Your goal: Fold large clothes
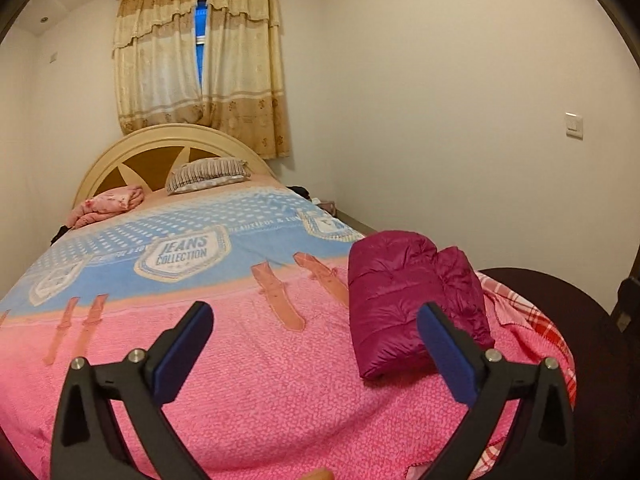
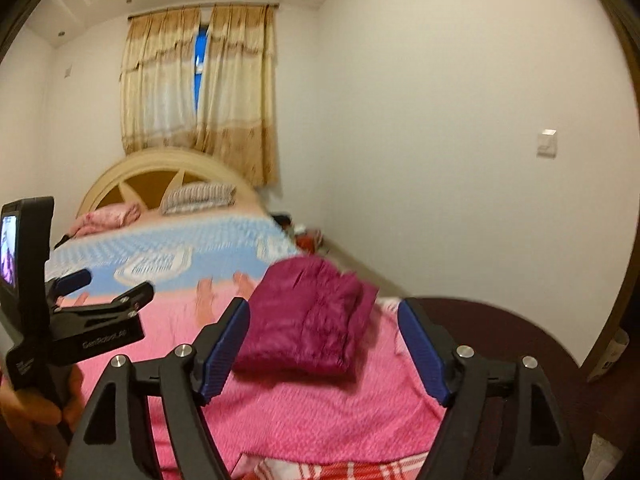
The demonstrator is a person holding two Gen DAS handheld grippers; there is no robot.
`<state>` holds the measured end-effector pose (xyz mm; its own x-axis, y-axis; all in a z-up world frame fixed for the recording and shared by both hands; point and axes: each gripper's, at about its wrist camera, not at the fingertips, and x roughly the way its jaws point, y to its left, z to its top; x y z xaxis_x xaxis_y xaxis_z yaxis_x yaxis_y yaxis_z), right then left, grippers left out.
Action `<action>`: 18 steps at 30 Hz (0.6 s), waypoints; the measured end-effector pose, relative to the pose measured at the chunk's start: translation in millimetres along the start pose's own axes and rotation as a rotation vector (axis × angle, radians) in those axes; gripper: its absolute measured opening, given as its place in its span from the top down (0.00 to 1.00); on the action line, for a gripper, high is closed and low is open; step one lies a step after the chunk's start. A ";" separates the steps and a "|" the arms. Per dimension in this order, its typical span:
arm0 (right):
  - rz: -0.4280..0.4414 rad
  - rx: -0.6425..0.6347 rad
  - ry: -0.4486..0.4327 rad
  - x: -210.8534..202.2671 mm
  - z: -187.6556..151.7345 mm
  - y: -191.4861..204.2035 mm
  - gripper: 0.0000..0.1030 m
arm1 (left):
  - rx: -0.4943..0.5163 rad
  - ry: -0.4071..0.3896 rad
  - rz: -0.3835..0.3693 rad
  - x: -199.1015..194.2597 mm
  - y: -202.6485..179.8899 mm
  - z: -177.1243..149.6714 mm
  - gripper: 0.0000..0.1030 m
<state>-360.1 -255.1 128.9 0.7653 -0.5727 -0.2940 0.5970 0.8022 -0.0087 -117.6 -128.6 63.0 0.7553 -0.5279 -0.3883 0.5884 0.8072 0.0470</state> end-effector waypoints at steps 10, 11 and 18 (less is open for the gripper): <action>-0.014 -0.003 -0.020 -12.2 4.5 11.7 0.21 | 0.029 -0.022 0.003 -8.4 -8.0 -2.9 0.00; -0.015 0.001 -0.018 -12.1 4.4 11.8 0.21 | 0.033 -0.021 0.000 -9.0 -9.0 -3.4 0.00; -0.020 0.026 -0.012 -10.5 5.1 4.9 0.21 | 0.068 -0.029 -0.001 -13.1 -17.1 -5.8 0.00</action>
<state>-364.0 -246.0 136.8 0.7560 -0.5905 -0.2824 0.6180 0.7861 0.0109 -139.3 -134.0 61.9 0.7623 -0.5370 -0.3613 0.6066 0.7874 0.1096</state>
